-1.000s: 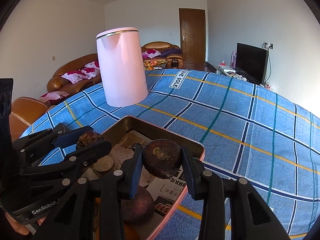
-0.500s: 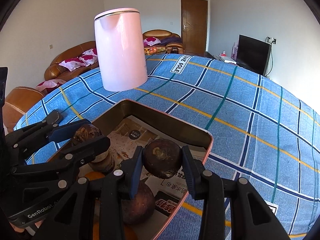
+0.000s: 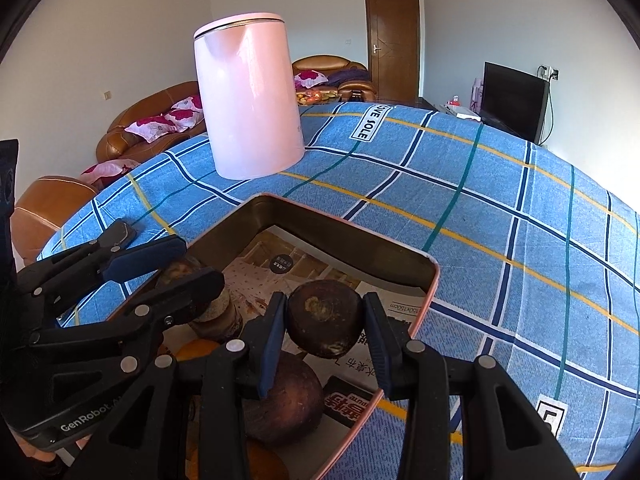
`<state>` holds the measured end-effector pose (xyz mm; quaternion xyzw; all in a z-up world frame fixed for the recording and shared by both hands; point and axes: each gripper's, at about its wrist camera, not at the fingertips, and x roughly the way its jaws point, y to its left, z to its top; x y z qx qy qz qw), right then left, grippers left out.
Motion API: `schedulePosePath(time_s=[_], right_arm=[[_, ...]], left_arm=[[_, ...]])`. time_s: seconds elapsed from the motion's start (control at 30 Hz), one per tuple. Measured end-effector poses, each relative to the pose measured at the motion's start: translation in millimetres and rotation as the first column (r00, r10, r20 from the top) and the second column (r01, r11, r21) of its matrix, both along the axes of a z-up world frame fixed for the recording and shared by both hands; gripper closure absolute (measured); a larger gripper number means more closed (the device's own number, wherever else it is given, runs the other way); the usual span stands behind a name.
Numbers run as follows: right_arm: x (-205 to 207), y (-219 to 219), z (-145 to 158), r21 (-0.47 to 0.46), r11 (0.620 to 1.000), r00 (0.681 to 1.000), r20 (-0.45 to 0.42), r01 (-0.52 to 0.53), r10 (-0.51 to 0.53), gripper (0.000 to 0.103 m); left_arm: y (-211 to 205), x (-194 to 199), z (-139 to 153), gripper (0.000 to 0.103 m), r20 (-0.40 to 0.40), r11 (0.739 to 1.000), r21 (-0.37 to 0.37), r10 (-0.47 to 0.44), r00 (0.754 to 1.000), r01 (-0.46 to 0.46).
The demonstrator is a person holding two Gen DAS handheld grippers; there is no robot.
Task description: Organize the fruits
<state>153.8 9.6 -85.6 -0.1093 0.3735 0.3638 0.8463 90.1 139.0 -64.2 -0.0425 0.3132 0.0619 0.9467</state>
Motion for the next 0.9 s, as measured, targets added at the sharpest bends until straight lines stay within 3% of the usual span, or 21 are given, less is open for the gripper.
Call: schedulePosePath(time_s=[0.1, 0.17, 0.27, 0.53, 0.9], right_arm=[[-1, -4, 3, 0.010, 1.000, 1.000, 0.010, 0.020, -0.020, 0.055], [-3, -11, 8, 0.034, 0.999, 0.999, 0.017, 0.033, -0.033, 0.050], [-9, -25, 18, 0.075, 0.996, 0.998, 0.028, 0.048, -0.050, 0.038], [-47, -60, 46, 0.167, 0.983, 0.991, 0.097, 0.071, -0.088, 0.030], [-88, -103, 58, 0.228, 0.967, 0.975, 0.156, 0.117, -0.155, 0.024]], left_arm=[[-1, -6, 3, 0.046, 0.007, 1.000, 0.009, 0.011, 1.000, -0.011], [-1, -14, 7, 0.025, 0.032, 1.000, 0.019, 0.023, 0.999, -0.024], [-2, -27, 15, 0.011, 0.075, 0.999, 0.020, 0.026, 0.997, -0.027], [-11, -57, 34, 0.003, 0.165, 0.999, 0.032, 0.008, 0.986, -0.014], [-19, -79, 48, 0.002, 0.223, 1.000, 0.014, 0.007, 0.975, -0.010]])
